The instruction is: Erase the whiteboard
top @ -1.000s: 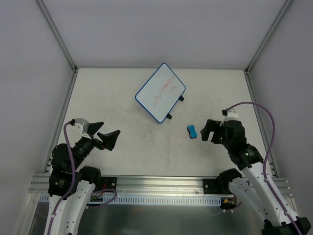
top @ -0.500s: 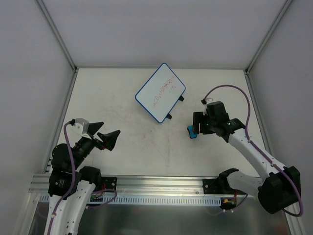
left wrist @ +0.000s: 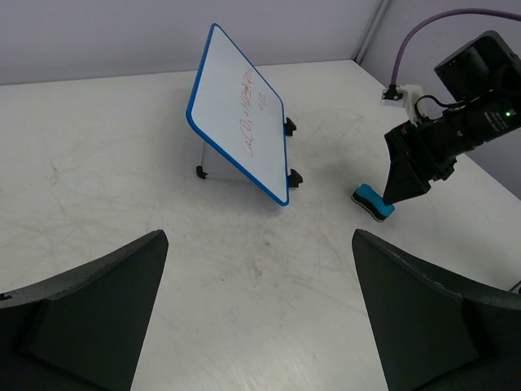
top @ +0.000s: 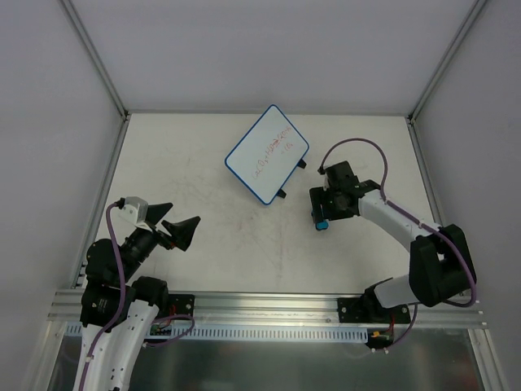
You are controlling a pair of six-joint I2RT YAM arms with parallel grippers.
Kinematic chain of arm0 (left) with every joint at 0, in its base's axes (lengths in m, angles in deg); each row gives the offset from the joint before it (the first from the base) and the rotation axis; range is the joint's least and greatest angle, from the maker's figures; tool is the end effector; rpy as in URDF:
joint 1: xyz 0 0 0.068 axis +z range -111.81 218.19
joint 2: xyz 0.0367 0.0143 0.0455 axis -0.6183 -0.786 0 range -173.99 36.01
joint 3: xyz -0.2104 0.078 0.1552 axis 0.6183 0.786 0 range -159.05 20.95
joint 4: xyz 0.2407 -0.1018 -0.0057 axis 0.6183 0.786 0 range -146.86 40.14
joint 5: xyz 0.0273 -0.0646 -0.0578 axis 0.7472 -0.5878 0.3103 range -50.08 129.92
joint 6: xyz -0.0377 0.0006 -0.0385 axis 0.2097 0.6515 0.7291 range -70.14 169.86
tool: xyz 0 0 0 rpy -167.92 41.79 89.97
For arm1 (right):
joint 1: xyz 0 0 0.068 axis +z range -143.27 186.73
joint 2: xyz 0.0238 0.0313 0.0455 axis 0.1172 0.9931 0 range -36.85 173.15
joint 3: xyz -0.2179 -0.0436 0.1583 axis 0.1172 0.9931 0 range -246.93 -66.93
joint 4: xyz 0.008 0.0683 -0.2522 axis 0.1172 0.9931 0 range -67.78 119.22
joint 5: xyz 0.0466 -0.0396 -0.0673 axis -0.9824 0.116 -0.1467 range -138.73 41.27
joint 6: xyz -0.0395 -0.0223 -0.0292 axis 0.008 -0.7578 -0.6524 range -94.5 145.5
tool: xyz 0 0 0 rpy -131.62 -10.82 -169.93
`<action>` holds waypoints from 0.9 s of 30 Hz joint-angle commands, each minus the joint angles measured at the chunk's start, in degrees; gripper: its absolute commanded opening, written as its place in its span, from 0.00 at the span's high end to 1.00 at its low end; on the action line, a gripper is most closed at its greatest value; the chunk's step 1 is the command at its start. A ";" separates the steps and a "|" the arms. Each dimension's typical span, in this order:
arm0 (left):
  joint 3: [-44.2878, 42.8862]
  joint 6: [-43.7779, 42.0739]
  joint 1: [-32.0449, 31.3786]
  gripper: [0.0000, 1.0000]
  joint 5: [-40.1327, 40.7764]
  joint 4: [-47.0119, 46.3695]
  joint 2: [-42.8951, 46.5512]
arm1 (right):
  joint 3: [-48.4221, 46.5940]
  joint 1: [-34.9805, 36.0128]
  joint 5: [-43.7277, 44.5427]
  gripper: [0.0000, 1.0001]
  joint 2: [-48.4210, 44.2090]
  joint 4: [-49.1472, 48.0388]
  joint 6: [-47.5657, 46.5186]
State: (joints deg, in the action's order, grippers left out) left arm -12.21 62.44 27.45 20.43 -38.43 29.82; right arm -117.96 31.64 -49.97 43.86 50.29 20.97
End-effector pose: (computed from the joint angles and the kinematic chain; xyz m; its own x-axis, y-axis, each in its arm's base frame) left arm 0.0518 -0.0218 0.3224 0.0335 -0.2154 -0.9759 0.5195 0.8380 -0.1671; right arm 0.2522 0.1179 0.2121 -0.7306 -0.4263 -0.5333 -0.4907 0.8710 -0.0240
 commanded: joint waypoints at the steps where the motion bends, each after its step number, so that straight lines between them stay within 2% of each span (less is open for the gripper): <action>1: -0.23 -1.24 0.64 0.01 -1.43 -0.95 0.31 | -3.46 0.32 0.80 0.31 2.51 -1.00 -2.58; 14: -0.14 -1.33 0.64 0.01 -1.52 -0.95 0.31 | -6.10 0.67 0.80 0.36 9.82 -3.11 -2.76; 20: -0.14 -1.33 0.64 0.01 -1.52 -0.86 0.39 | -6.54 0.76 3.52 0.39 11.66 -3.82 -2.32; 23: -0.14 -1.33 0.72 0.01 -1.52 -0.86 0.48 | -6.63 0.76 4.31 0.45 12.98 -3.99 -2.06; 27: -0.14 -1.42 0.64 0.01 -1.52 -0.95 0.66 | -6.19 0.76 4.48 0.47 13.77 -5.13 -1.79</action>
State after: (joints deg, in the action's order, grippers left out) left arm -12.21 62.41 27.43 20.43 -38.43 29.82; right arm -122.61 32.12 -47.17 57.21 46.36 19.04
